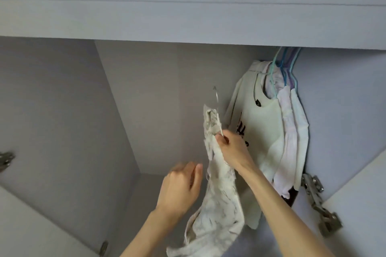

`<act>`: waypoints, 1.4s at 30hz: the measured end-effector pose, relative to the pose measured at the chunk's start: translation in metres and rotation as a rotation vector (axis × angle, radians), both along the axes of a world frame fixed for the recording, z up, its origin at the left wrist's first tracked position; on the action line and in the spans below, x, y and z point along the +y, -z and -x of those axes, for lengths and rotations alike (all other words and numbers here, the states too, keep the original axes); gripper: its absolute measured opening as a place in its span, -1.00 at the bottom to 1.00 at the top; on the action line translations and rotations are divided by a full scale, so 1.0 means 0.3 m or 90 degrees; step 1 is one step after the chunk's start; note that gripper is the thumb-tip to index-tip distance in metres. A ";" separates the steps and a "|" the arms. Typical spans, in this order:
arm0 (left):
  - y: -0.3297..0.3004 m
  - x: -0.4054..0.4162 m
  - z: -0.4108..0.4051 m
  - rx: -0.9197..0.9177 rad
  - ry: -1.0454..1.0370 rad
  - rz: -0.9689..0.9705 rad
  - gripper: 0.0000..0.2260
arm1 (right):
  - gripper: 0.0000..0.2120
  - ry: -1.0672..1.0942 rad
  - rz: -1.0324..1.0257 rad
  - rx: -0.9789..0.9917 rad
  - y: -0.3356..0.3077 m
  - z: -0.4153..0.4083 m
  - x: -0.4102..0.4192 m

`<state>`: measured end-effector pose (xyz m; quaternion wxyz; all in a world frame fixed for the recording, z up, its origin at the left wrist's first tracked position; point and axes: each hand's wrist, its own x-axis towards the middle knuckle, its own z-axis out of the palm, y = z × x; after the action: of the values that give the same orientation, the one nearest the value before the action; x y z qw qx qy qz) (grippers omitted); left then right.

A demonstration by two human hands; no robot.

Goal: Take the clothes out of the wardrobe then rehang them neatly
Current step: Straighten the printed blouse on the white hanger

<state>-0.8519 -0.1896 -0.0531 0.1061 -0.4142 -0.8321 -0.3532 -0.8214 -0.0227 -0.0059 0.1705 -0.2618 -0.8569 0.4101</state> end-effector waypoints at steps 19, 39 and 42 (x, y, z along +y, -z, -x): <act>0.132 -0.441 0.046 -0.103 -0.239 0.048 -0.52 | -0.65 -0.243 -0.203 0.101 0.211 -0.075 -0.212; 0.183 -1.332 -0.620 -0.364 -0.786 -0.187 -0.88 | -0.86 -0.608 0.012 -0.120 0.363 -0.052 -1.067; 0.174 -1.377 -0.740 -0.316 -0.906 -0.243 -0.85 | -0.85 -0.744 -0.045 -0.101 0.345 -0.060 -1.196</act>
<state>-0.6297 -0.6027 -0.1053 0.1870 0.3362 -0.8220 -0.4198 -0.8033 -0.3813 -0.1095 -0.1401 0.2297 -0.8822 0.3865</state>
